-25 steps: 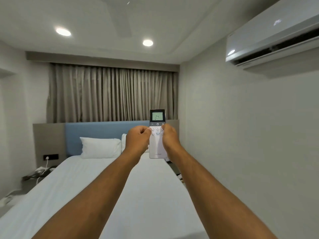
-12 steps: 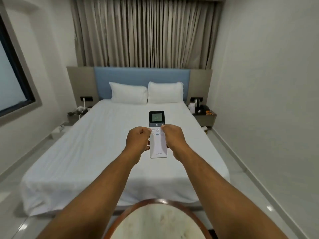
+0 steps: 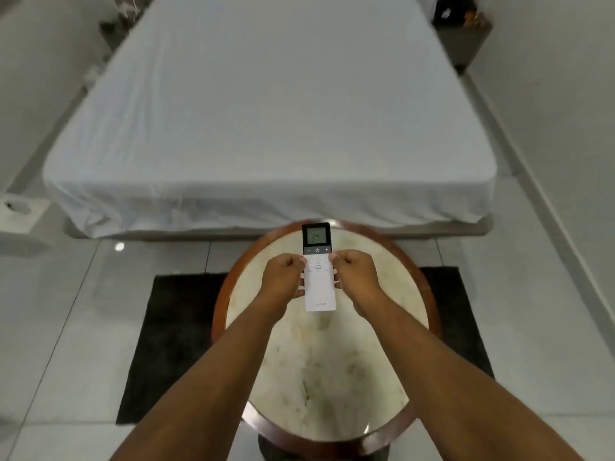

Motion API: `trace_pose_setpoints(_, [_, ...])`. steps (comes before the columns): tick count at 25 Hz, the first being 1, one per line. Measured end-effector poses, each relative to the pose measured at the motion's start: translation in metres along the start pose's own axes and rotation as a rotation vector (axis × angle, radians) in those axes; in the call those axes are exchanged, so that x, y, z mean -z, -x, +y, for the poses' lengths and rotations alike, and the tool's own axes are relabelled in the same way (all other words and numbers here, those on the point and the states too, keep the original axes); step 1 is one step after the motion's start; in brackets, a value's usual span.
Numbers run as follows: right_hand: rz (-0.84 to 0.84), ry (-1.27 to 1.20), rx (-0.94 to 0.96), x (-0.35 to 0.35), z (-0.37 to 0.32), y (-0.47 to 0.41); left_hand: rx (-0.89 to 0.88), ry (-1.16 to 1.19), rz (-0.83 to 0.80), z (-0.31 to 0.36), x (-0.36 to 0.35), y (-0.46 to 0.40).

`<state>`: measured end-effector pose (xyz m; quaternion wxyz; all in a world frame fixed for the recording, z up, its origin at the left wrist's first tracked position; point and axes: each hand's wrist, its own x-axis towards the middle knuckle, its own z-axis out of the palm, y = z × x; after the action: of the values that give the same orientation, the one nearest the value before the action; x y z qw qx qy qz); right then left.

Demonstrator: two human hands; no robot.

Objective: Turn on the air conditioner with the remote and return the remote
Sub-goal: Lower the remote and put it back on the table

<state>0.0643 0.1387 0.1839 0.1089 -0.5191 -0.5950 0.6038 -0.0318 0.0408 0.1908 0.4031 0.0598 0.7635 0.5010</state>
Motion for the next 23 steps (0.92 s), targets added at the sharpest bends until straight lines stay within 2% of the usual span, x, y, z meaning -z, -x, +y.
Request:
trace_pose_setpoints(4, [-0.038, 0.033, -0.149, -0.021, 0.097, -0.015, 0.142, -0.047, 0.042, -0.098, -0.016, -0.023])
trace_pose_setpoints(10, [-0.038, 0.111, -0.242, -0.041, 0.19, -0.032, 0.146, -0.219, 0.123, -0.195, -0.039, -0.042])
trace_pose_setpoints(15, [0.013, 0.233, -0.24, -0.048, 0.223, -0.036, 0.139, -0.296, 0.156, -0.232, -0.049, -0.046])
trace_pose_setpoints(23, [0.087, 0.279, -0.205, -0.054, 0.237, -0.04, 0.042, -0.389, 0.133, -0.245, -0.052, -0.053])
